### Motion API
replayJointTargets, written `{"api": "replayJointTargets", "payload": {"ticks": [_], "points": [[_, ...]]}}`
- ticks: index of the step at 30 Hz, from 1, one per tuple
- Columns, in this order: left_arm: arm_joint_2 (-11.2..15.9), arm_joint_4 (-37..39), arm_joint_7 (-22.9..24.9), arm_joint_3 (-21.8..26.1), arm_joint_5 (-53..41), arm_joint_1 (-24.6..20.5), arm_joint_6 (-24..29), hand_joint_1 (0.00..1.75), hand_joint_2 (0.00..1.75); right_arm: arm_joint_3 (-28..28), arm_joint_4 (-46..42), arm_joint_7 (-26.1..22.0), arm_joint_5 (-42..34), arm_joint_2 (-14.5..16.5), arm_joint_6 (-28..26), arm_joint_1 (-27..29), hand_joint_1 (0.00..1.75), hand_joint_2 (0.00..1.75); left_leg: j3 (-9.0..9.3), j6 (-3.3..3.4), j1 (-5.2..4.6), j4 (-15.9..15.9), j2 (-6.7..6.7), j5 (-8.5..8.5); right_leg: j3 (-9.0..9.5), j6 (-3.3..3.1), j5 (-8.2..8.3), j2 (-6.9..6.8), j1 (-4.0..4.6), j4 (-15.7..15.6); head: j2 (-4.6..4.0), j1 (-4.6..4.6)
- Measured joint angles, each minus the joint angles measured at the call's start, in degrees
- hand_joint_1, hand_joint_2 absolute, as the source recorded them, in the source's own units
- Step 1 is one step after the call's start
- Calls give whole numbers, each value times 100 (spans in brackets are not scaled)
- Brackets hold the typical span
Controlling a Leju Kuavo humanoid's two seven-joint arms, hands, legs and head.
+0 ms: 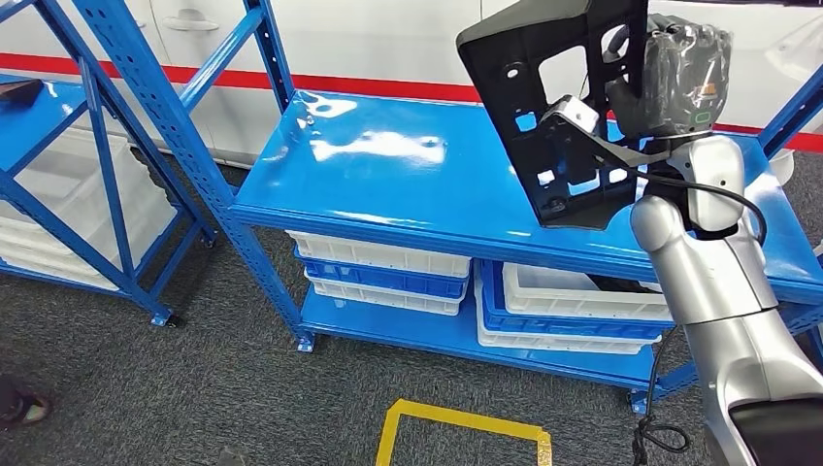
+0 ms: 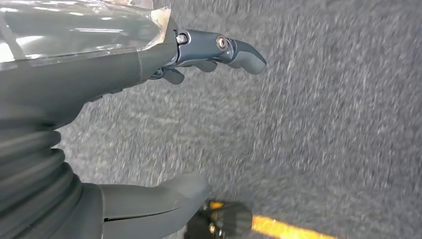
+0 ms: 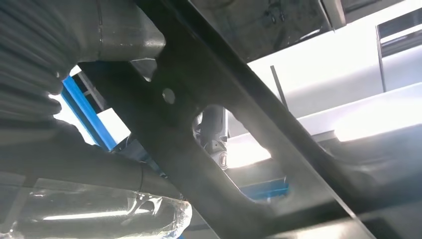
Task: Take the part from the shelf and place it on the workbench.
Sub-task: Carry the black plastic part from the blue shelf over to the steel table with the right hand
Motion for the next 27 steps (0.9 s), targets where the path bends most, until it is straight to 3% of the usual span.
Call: {"api": "replayJointTargets", "payload": {"ticks": [6, 9, 11, 13, 14, 15, 16, 17, 19, 21, 24, 25, 27], "points": [[70, 0, 40, 53, 41, 66, -132, 0, 175, 22, 18, -45, -28, 1, -21, 66, 152, 175, -24, 114, -13, 68, -1, -53, 17, 41, 9, -2, -34, -11, 0, -13], [81, 0, 7, 69, 42, 81, -144, 0, 175, 26, 19, -60, -31, -3, -24, 119, 152, 175, 56, 202, 14, -69, 19, 68, 21, 103, -11, -6, -12, -2, 0, -8], [82, -1, -9, 79, 42, 83, -160, 0, 175, 38, 20, -22, 13, -2, -30, 159, 152, 175, 99, 249, 43, -189, 40, 156, -160, 65, -271, -13, -3, 410, 0, 29], [87, -1, -12, 87, 42, 88, -168, 0, 175, 54, 20, 19, 52, 4, -37, 209, 152, 175, 69, 260, 36, -195, 41, 179, -475, 39, -628, -14, -23, 1174, 0, 57], [89, -1, -11, 90, 42, 92, -174, 0, 175, 59, 19, 30, 62, 5, -39, 235, 152, 175, 52, 252, 37, -187, 40, 185, -583, 59, -728, -14, -37, 1464, 0, 69], [87, 0, -9, 92, 42, 97, -181, 0, 175, 63, 18, 34, 69, 9, -34, 251, 152, 175, 35, 242, 41, -173, 39, 191, -586, 105, -735, -15, -56, 1548, 0, 78], [84, 0, -8, 94, 43, 100, -189, 0, 175, 67, 16, 34, 74, 13, -25, 257, 152, 175, 15, 226, 51, -149, 38, 194, -467, 171, -653, -18, -79, 1392, 0, 86], [80, 0, -7, 97, 43, 102, -196, 0, 175, 69, 13, 34, 79, 19, -13, 256, 152, 175, -8, 202, 64, -113, 36, 191, -242, 241, -521, -25, -107, 1030, -1, 96], [84, -1, -6, 105, 44, 101, -202, 0, 175, 73, 7, 33, 93, 39, 2, 251, 152, 175, -73, 120, 72, -17, 25, 175, 183, 308, -339, -11, -116, 349, -1, 113], [96, -2, -7, 114, 44, 98, -214, 0, 175, 77, 3, 34, 120, 66, 4, 235, 152, 175, -139, 47, 48, 86, 2, 161, 286, 252, -327, 35, -92, 161, -1, 116], [101, -1, -4, 129, 45, 104, -233, 0, 175, 88, 6, 44, 176, 131, 4, 224, 152, 175, -255, -33, 85, 195, -10, 117, 179, 79, -289, 54, -114, 199, -2, 28], [102, 0, -2, 135, 45, 107, -234, 0, 175, 93, 8, 53, 198, 156, 4, 223, 152, 175, -333, -62, 107, 335, -7, -19, 132, 11, -251, 48, -116, 197, -2, 7], [102, 0, 0, 141, 36, 108, -238, 0, 175, 101, 9, 78, 241, 196, 4, 224, 152, 175, -577, -98, 126, 937, -4, -507, 31, -93, -164, 34, -100, 193, -1, -25]]}}
